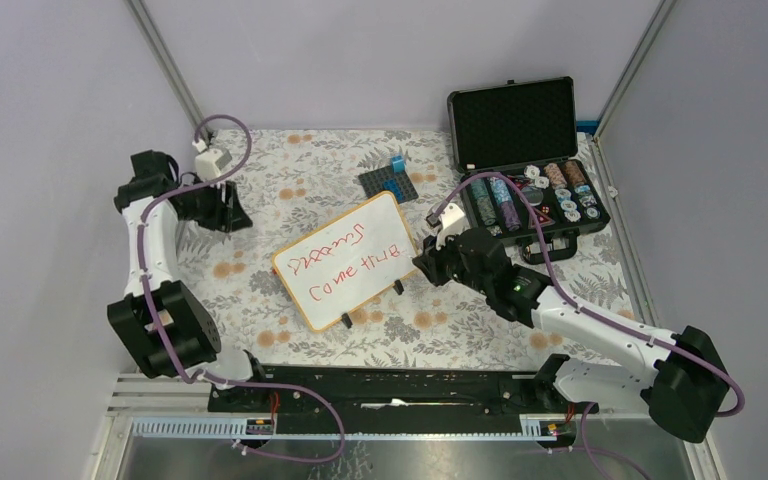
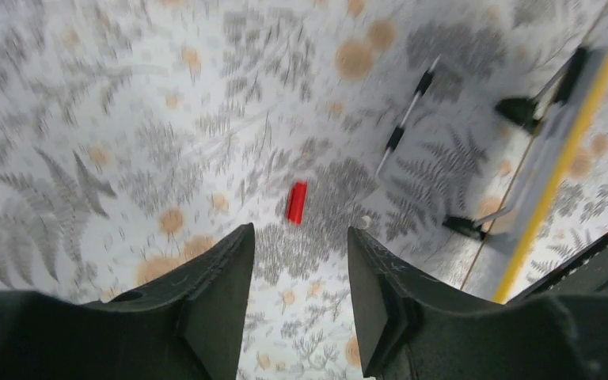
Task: Write a sentence on the whiteboard
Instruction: Write a sentence on the whiteboard, then pick up the pen cap from the center of the board.
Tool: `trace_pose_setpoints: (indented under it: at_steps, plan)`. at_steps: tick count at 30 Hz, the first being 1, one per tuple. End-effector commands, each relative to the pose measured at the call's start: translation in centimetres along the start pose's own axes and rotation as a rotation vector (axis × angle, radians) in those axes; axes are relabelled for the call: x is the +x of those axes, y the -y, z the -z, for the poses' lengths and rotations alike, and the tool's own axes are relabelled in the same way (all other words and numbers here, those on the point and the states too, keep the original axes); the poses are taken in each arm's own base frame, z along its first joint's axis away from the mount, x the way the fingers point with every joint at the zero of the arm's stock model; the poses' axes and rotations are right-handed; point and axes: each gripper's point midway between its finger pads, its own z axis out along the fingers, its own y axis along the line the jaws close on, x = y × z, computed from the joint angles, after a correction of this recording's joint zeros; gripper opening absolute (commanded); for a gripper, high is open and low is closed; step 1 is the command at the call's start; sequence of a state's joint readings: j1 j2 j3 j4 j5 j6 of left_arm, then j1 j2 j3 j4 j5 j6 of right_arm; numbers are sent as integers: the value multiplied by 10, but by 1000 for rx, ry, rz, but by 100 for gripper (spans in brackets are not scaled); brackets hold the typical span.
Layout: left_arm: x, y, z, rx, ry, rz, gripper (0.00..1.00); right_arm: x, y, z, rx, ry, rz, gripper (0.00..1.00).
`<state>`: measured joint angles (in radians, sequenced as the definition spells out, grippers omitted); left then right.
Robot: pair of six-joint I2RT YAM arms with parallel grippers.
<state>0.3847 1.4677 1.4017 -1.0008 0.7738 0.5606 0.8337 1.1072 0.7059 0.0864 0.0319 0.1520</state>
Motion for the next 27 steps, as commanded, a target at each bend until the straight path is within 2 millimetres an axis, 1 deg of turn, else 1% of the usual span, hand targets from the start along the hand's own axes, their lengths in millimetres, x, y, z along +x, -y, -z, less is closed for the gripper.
trace_pose_setpoints:
  at_steps: [1, 3, 5, 10, 11, 13, 17, 22, 27]
  plan:
    - [50, -22, -11, -76, -138, -37, 51, -21, -7, 6, -29, 47, -23, 0]
    - [70, -23, -20, -68, -169, -35, 53, -21, -7, 6, -30, 46, -22, 0]
    - [79, -28, -27, -67, -186, -29, 53, -21, -7, 6, -29, 43, -20, 0]
    - [103, -28, -52, -44, -254, -20, 52, -22, -7, 8, -26, 48, -26, 0]
    - [106, -31, -55, -57, -259, -25, 51, -21, -6, 8, -24, 45, -27, 0]
    - [109, -28, -65, -64, -274, -51, 51, -20, -6, 9, -21, 44, -30, 0]
    - [114, -33, -81, -86, -304, -33, 50, -19, -4, 9, -10, 41, -34, 0]
    - [122, -29, -100, -83, -345, -52, 50, -18, -2, 10, -1, 38, -33, 0]
    - [133, -24, -111, -63, -376, -49, 49, -16, -1, 9, 5, 33, -34, 0]
